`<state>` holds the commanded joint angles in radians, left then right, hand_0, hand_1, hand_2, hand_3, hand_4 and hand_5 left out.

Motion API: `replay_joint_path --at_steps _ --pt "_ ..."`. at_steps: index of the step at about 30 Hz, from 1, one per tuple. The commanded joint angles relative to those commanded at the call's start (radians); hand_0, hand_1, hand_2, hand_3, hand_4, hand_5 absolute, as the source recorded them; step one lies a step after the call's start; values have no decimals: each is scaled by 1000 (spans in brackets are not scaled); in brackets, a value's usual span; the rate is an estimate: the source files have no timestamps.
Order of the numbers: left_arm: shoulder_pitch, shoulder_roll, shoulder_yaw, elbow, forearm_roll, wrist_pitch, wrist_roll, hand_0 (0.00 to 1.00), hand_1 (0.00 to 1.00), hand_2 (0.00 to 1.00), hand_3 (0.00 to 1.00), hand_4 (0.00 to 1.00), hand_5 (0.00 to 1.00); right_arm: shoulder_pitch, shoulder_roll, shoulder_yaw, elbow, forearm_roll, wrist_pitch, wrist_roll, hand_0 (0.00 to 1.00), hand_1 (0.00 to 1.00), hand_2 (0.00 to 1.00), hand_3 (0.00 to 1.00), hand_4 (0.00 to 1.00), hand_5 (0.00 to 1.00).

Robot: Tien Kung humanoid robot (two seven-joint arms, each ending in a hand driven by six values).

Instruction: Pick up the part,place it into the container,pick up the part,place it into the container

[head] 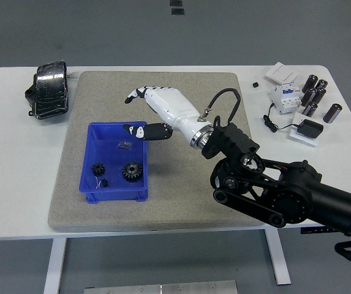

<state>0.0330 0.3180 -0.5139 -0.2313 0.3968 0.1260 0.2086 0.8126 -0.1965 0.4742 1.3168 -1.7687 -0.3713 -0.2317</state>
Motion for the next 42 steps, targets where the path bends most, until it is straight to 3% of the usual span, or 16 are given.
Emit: replay_joint_path --at_steps 2,3,8,9,11,16,30,42 --pt "0 1 1 0 -3 0 0 685 686 689 635 760 268 -11 -19 38 1 2 -8 14 571 669 709 689 760 409" --pt "0 0 2 0 -4 0 0 685 686 689 632 760 271 -18 -29 55 1 5 -12 23 455 612 698 691 756 404" --pt "2 -4 4 0 -5 -2 2 685 686 689 632 760 271 -79 -88 121 -4 36 -30 81 455 612 698 691 756 404" --pt "3 -5 3 -1 -4 -2 3 685 686 690 631 753 264 -90 -97 128 -4 42 -31 89 404 581 698 693 755 400" --pt "4 -6 3 -1 -3 -2 4 685 686 690 631 753 264 -118 -114 141 -6 47 -33 101 404 581 698 693 755 400" --pt "4 -7 4 0 -5 -2 4 685 686 688 630 751 260 -176 -137 156 -4 34 -31 110 392 577 701 698 750 390" --pt "-8 -3 -2 -2 7 -3 9 685 685 686 629 746 248 -304 -152 165 9 -95 -28 91 398 594 730 705 745 366" --pt "5 1 -13 -3 19 -4 16 685 685 684 629 744 245 -360 -162 158 -14 -197 -13 48 386 584 735 713 740 357"
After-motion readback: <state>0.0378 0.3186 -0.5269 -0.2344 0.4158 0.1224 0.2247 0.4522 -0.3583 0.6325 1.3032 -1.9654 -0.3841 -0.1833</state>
